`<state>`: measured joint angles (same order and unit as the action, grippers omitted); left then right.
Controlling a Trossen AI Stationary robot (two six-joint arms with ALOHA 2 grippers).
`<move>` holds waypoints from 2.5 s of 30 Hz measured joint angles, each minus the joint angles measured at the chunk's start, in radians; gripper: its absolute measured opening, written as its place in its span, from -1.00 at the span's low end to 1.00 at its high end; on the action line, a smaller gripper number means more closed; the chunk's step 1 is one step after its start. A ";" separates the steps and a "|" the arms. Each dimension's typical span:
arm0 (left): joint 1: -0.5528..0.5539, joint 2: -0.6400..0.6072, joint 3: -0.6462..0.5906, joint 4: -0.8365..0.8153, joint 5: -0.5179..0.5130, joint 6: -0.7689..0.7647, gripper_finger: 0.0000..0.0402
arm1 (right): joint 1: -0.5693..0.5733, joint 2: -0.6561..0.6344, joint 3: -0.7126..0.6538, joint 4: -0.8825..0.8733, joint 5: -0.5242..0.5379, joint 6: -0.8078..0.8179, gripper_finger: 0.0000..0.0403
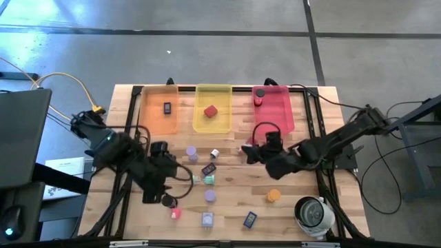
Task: Pick & Place Office items
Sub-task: Put the green charger adapter into the yellow bin
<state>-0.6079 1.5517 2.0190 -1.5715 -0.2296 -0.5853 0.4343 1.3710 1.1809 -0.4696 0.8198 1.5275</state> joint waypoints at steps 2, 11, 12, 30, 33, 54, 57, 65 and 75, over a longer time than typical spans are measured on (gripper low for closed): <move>0.020 0.001 0.000 0.001 -0.041 0.088 0.57 | -0.009 -0.017 0.000 0.112 0.017 -0.131 -0.41; 0.048 0.057 0.000 0.120 -0.466 0.402 0.57 | -0.017 -0.028 0.000 0.505 -0.071 -0.590 -0.41; 0.052 0.067 0.000 0.129 -0.515 0.422 0.57 | -0.017 -0.028 0.000 0.525 -0.085 -0.608 -0.41; 0.119 0.174 -0.001 0.513 -1.047 0.651 0.57 | -0.020 -0.087 -0.001 0.666 -0.130 -0.796 -0.41; 0.063 0.173 -0.001 0.739 -1.221 0.782 0.57 | -0.033 -0.116 -0.001 0.720 -0.116 -0.862 -0.41; 0.227 0.172 0.000 1.466 -0.844 1.011 0.57 | -0.144 -0.088 0.000 1.096 -0.173 -1.060 -0.41; 0.252 0.174 0.000 1.468 -0.812 1.016 0.57 | -0.154 -0.088 0.000 1.116 -0.173 -1.061 -0.41; 0.318 0.197 -0.001 1.468 -0.781 1.064 0.57 | -0.207 -0.088 0.000 1.139 -0.218 -1.054 -0.41; 0.339 0.207 -0.001 1.556 -0.761 1.149 0.57 | -0.241 -0.088 0.000 1.123 -0.248 -1.050 -0.41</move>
<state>-0.2687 1.7588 2.0182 -0.0159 -0.9904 0.5637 0.1932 1.2831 1.1805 0.6533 0.5720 0.4774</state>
